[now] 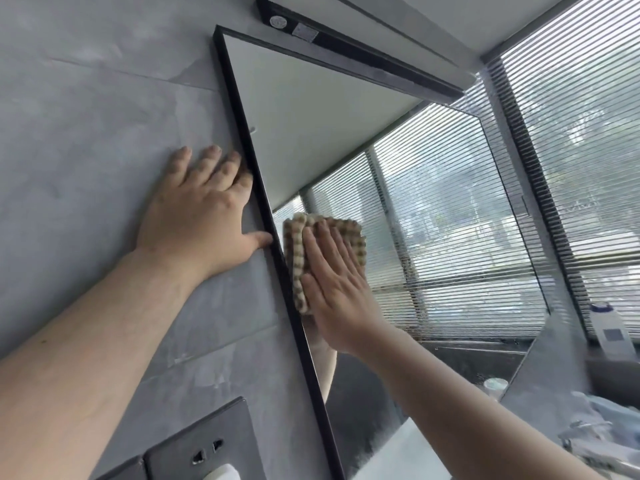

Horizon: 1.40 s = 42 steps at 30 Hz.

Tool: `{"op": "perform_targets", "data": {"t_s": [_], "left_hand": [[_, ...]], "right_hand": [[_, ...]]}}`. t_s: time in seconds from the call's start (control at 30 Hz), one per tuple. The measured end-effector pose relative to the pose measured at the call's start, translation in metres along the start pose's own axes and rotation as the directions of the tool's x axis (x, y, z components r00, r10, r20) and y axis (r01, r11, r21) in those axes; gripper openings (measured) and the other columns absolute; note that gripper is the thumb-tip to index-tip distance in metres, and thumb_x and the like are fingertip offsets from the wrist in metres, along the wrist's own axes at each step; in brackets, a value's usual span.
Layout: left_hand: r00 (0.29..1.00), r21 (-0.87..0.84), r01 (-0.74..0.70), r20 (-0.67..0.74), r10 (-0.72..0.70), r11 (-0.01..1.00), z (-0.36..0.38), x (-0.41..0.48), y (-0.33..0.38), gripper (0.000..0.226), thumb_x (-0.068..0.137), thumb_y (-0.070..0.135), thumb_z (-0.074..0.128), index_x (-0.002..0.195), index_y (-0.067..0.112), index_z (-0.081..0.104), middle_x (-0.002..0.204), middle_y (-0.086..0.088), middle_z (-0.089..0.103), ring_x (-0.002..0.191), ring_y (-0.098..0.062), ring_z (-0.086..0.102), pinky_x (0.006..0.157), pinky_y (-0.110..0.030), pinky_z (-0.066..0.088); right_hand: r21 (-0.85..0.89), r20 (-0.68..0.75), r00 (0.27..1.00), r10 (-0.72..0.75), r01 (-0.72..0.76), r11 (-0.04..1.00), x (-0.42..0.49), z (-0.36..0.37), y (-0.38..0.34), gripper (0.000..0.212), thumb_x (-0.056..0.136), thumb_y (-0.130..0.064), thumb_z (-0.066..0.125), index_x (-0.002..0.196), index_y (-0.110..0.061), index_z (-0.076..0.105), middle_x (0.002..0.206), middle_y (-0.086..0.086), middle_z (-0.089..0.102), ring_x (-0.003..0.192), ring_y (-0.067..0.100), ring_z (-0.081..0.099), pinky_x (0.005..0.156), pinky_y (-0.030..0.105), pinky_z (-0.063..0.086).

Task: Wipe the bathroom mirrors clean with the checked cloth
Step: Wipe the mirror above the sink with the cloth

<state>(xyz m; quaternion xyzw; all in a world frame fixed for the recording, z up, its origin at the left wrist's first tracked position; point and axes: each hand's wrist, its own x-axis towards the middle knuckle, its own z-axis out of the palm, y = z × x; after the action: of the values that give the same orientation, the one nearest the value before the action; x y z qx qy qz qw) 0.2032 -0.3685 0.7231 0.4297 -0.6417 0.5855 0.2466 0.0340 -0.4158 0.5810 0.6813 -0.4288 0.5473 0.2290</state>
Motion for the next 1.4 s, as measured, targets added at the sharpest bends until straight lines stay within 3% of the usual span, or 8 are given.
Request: {"op": "perform_targets", "data": {"t_s": [0.27, 0.43, 0.53, 0.63, 0.9, 1.03, 1.2, 1.4], "left_hand": [[0.999, 0.021, -0.024, 0.027, 0.023, 1.0, 0.001, -0.014, 0.009, 0.1, 0.075, 0.079, 0.046, 0.148, 0.011, 0.041, 0.159, -0.01, 0.033, 0.15, -0.027, 0.022, 0.121, -0.054, 0.008], [0.996, 0.012, -0.06, 0.063, 0.059, 0.998, 0.003, -0.026, 0.018, 0.105, 0.075, 0.08, 0.046, 0.15, 0.008, 0.037, 0.161, -0.008, 0.031, 0.151, -0.024, 0.02, 0.122, -0.053, 0.005], [0.993, 0.008, -0.067, 0.098, 0.066, 0.998, 0.003, -0.03, 0.021, 0.112, 0.072, 0.084, 0.044, 0.152, 0.007, 0.033, 0.162, -0.01, 0.026, 0.152, -0.025, 0.017, 0.122, -0.053, 0.003], [0.988, 0.026, -0.068, 0.138, 0.064, 0.997, 0.003, -0.033, 0.025, 0.122, 0.069, 0.09, 0.037, 0.155, 0.006, 0.022, 0.165, -0.011, 0.016, 0.153, -0.025, 0.008, 0.123, -0.052, 0.0], [0.989, 0.0, -0.072, 0.13, 0.072, 0.997, 0.006, -0.043, 0.03, 0.126, 0.062, 0.092, 0.031, 0.153, 0.005, 0.031, 0.163, -0.012, 0.025, 0.152, -0.025, 0.017, 0.123, -0.049, 0.005], [0.988, -0.005, -0.065, 0.14, 0.065, 0.998, 0.005, -0.045, 0.03, 0.126, 0.064, 0.093, 0.029, 0.156, 0.007, 0.023, 0.165, -0.01, 0.018, 0.153, -0.023, 0.011, 0.124, -0.047, 0.002], [0.988, 0.007, -0.066, 0.138, 0.064, 0.998, 0.004, -0.047, 0.031, 0.125, 0.065, 0.093, 0.023, 0.157, 0.008, 0.018, 0.166, -0.009, 0.012, 0.154, -0.023, 0.007, 0.124, -0.047, 0.001], [0.989, 0.01, -0.059, 0.137, 0.058, 0.998, 0.004, -0.05, 0.034, 0.124, 0.067, 0.092, 0.026, 0.156, 0.007, 0.019, 0.166, -0.01, 0.014, 0.154, -0.024, 0.008, 0.124, -0.048, 0.001]], "right_hand": [[0.014, -0.063, 0.932, 0.357, -0.357, 0.934, -0.057, 0.028, 0.076, 0.065, 0.089, -0.052, -0.004, 0.149, -0.028, -0.011, 0.164, -0.003, -0.011, 0.148, 0.002, -0.021, 0.123, 0.033, -0.008], [0.081, -0.14, 0.836, 0.531, -0.524, 0.848, -0.079, 0.036, 0.09, 0.069, 0.085, -0.054, -0.003, 0.148, -0.026, -0.002, 0.165, -0.002, 0.0, 0.148, 0.002, -0.01, 0.117, 0.018, -0.017], [0.116, -0.152, 0.806, 0.572, -0.56, 0.82, -0.07, 0.041, 0.085, 0.071, 0.085, -0.057, -0.003, 0.149, -0.025, -0.001, 0.165, -0.002, 0.0, 0.15, 0.007, -0.007, 0.124, 0.034, -0.007], [0.096, -0.147, 0.856, 0.495, -0.486, 0.869, -0.059, 0.037, 0.077, 0.076, 0.089, -0.054, 0.002, 0.155, -0.017, 0.006, 0.166, 0.004, 0.005, 0.153, 0.016, -0.003, 0.124, 0.04, -0.001], [0.011, 0.007, 0.99, 0.14, -0.14, 0.99, -0.043, 0.015, 0.0, 0.059, 0.094, -0.052, 0.006, 0.146, -0.042, -0.019, 0.154, -0.019, -0.028, 0.143, -0.002, -0.031, 0.117, 0.024, -0.021], [0.033, -0.009, 0.978, 0.21, -0.209, 0.977, -0.054, 0.019, 0.019, 0.06, 0.091, -0.054, 0.003, 0.146, -0.04, -0.016, 0.156, -0.019, -0.022, 0.143, -0.005, -0.027, 0.118, 0.022, -0.019], [0.094, -0.116, 0.845, 0.522, -0.513, 0.853, -0.099, 0.049, 0.079, 0.07, 0.091, -0.06, -0.004, 0.152, -0.027, -0.003, 0.165, -0.005, -0.005, 0.15, 0.003, -0.012, 0.124, 0.035, -0.009], [0.224, -0.112, 0.653, 0.749, -0.718, 0.659, -0.147, 0.057, 0.098, 0.085, 0.085, -0.06, 0.001, 0.158, -0.018, 0.008, 0.166, -0.003, 0.001, 0.15, 0.004, -0.006, 0.119, 0.023, -0.015]]}}
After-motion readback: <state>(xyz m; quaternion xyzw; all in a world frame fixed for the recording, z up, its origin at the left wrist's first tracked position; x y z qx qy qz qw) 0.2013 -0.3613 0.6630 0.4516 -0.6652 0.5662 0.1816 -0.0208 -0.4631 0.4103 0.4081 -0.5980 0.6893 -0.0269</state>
